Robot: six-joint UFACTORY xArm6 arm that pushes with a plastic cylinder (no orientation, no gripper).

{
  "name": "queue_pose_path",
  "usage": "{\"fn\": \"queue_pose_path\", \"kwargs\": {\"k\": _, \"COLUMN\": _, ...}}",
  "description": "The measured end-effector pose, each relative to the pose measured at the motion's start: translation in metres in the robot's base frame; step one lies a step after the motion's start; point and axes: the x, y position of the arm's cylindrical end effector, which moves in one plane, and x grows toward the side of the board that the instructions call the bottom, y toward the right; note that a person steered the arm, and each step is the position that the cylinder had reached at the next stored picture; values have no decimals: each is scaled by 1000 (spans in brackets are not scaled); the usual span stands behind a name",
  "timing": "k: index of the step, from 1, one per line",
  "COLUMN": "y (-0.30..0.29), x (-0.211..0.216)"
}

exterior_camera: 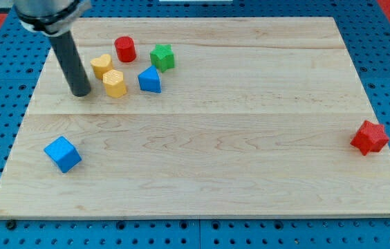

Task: Put the cube towards the bottom of the green circle

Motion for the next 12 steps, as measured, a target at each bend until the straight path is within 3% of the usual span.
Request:
{"fn": "queue_pose_path", "kwargs": {"k": 1, "y": -10, "x": 2}}
{"fn": "queue_pose_path", "kwargs": {"k": 2, "y": 2, "x": 37}}
{"fn": "queue_pose_path", "kwargs": {"k": 3, "y": 49, "x": 75}}
{"fn": "queue_pose_path", "kwargs": {"k": 4, "y": 139, "x": 96}}
{"fn": "queue_pose_path", "kwargs": {"k": 5, "y": 144, "x": 159}}
{"fn": "queue_pose_path", "kwargs": {"k": 6, "y": 105, "x": 174}}
{"fn": "queue_pose_path", "kwargs": {"k": 9, "y": -14, "x": 150}}
{"fn": "queue_pose_path", "kwargs": {"k": 10, "y": -25, "x": 141}}
{"fn": "queue_pose_path", "kwargs": {"k": 12, "y": -8, "x": 82}}
